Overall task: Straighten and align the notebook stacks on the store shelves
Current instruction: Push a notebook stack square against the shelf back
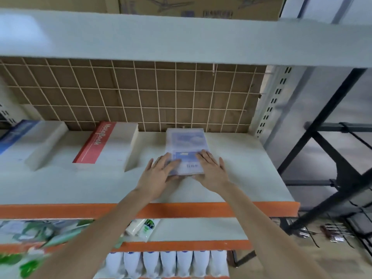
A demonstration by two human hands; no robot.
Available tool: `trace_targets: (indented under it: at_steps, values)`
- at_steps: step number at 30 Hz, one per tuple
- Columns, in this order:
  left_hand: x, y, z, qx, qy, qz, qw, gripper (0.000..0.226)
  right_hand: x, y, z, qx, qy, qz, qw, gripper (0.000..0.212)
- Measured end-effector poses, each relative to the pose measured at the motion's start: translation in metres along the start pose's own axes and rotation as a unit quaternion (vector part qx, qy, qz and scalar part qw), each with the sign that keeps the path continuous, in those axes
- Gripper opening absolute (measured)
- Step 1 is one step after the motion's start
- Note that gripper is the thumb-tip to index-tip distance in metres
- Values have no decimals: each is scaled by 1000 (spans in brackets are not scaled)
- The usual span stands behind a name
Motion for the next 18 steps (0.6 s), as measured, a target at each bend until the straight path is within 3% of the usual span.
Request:
trace_targets:
  at_steps: [4,10,13,18]
  values:
    - [1,11,-1,-35,6,-61,998,54,5,-14,-5,11,-40,111,993,77]
    - [9,14,-5,-42,0,-50,998,71,11,-34,-8,33,-111,193,974,66]
    - [12,15,-2,-60,-30,-69,995,50,14,-33,-3,30,-122,199,972,65]
    - [18,15,0,-88,-96,-157,979,47,18,-34,1,22,-127,201,971,61]
Point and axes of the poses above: each hand's wrist, its own z-axis towards the middle knuckle, its own x-axis out of the palm, y = z × x, the point moved 1 cm from there along z, towards the middle knuckle, and after that the axes turned 8 degrees about z, right-handed, at the moved point
